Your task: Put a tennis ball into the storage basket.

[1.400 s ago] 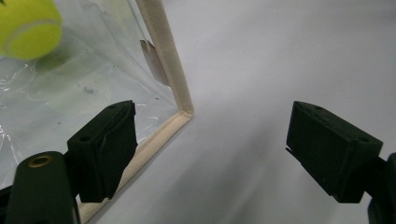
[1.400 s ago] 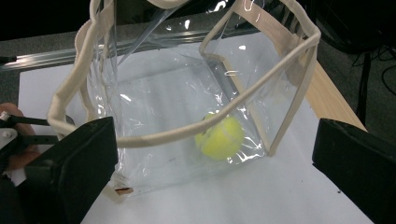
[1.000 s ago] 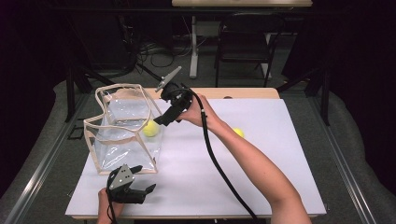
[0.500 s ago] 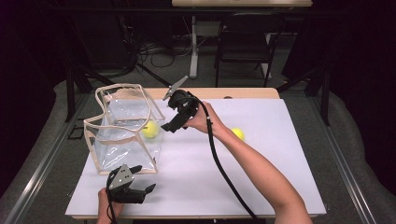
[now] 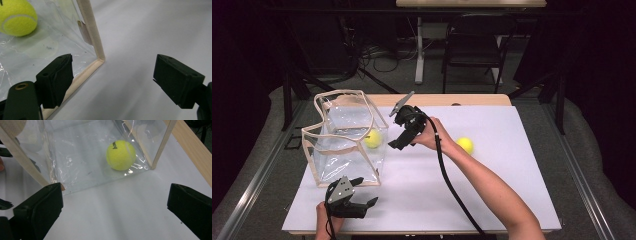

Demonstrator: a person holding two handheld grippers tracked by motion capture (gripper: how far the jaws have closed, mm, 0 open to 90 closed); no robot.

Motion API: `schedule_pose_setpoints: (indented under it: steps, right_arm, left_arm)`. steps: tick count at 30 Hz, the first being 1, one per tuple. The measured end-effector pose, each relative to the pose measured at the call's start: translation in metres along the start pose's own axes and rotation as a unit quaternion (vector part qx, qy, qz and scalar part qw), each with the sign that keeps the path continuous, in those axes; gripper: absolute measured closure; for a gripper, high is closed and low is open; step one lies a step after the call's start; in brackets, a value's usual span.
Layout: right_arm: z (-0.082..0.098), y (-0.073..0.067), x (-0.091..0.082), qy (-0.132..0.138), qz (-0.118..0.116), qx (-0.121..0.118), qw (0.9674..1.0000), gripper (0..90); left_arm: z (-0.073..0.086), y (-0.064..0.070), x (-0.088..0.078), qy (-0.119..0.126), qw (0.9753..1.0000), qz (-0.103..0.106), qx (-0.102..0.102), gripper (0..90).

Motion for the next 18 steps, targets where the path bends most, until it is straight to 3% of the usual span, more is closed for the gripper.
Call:
schedule_pose_setpoints:
  steps: [18]
  right_arm:
    - [0.029,0.008,0.004,-0.014,0.008,0.006,0.9999,0.0]
  left_arm:
    - [-0.001,0.002,0.001,-0.001,1.0,0.004,0.005,16.2]
Point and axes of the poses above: each handheld gripper's, and its own axes: x roughly forward along the jaws, z roughly out of its underside, y roughly to its right, the point moved 9 cm from there along x, roughly forward along the jaws, and after that the axes turned 14 degrees about x, right-handed, at the moved point
